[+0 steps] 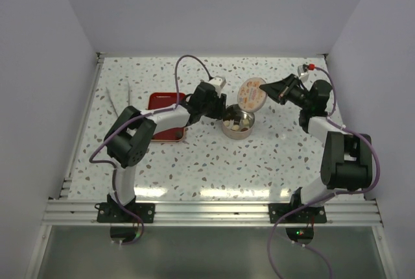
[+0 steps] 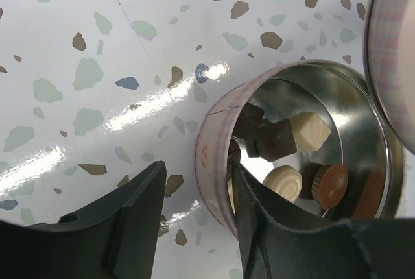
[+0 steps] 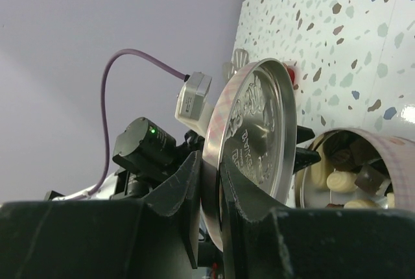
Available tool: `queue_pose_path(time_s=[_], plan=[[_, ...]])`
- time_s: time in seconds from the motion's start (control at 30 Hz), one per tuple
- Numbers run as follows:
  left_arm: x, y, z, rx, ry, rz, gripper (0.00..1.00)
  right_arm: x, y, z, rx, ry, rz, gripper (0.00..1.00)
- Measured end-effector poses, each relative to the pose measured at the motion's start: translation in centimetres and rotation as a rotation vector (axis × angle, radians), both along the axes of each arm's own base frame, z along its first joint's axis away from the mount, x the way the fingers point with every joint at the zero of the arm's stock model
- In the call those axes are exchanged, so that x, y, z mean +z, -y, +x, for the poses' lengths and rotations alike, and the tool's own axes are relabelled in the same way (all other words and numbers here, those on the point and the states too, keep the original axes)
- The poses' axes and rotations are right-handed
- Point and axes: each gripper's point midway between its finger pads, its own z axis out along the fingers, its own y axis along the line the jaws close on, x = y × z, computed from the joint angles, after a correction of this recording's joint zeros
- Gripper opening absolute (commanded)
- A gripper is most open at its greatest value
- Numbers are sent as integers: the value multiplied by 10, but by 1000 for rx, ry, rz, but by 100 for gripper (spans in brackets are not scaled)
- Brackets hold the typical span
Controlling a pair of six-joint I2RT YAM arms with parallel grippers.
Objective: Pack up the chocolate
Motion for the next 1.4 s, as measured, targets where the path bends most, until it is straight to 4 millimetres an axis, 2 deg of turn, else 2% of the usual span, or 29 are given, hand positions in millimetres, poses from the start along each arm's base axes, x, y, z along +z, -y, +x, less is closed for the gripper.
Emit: queue_pose_path(time_s=[0.27,0.57,0.7,0.9,1.1,1.4], plan=[[0,-7,1,11,10,34,36,-3,0,-1,1,-5,-4,7],[0,-16,3,42,14,70,35,-16,-1,-7,2,-38,-3,7],[-1,-27,9,68,12,80,34,-25,-3,-14,6,-62,-2,7],[0,-45,12,102,7,91,34,-33,-19,-22,37,-79,-2,7],[2,-47,12,97,15,100,35,-36,-30,-25,52,-67,10,7],[0,-51,6,94,7,105,36,-76,-30,-27,32,-149,22,8]])
